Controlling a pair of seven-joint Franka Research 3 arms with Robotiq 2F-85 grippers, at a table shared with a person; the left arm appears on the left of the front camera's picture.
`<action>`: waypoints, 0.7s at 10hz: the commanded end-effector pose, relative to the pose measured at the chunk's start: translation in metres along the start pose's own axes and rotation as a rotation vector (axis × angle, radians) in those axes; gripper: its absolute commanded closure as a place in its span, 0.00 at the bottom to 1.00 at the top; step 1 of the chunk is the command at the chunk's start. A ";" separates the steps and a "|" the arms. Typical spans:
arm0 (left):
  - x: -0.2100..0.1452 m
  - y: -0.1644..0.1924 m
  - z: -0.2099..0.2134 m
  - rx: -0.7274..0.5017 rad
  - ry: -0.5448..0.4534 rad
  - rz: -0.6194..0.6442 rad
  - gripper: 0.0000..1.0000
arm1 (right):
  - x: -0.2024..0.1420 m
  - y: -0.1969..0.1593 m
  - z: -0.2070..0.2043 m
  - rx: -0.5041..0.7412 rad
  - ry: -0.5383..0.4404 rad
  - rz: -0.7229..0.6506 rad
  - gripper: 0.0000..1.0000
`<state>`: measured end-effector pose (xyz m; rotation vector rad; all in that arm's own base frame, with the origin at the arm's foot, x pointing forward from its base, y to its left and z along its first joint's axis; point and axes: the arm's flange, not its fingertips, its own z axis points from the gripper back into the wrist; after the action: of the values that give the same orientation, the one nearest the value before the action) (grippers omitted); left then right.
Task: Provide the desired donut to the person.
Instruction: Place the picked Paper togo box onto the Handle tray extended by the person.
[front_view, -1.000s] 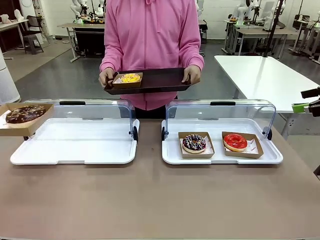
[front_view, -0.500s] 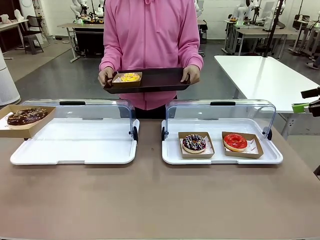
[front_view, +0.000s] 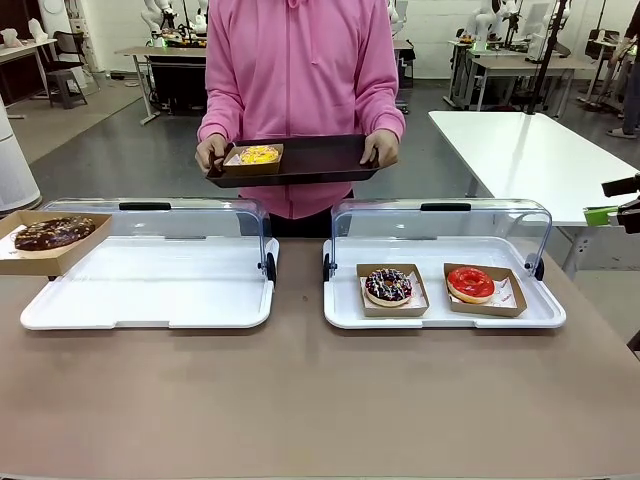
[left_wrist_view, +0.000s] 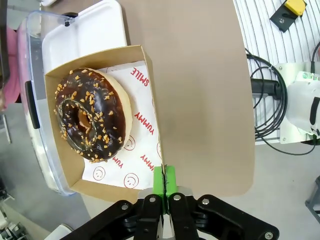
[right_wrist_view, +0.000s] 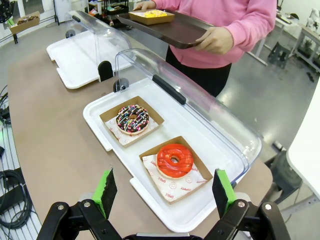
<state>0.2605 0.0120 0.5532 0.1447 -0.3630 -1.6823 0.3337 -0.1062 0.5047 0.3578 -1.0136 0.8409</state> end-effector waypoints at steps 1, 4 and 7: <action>-0.001 0.001 0.001 0.017 0.018 0.013 1.00 | -0.001 -0.002 -0.004 0.010 -0.027 0.003 0.00; -0.001 0.001 0.001 0.017 0.018 0.013 1.00 | -0.001 -0.002 -0.004 0.010 -0.027 0.003 0.00; -0.001 0.001 0.001 0.017 0.018 0.013 1.00 | -0.001 -0.002 -0.004 0.010 -0.027 0.003 0.00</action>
<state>0.2607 0.0124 0.5530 0.1475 -0.3599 -1.6810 0.3336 -0.1062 0.5047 0.3578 -1.0136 0.8409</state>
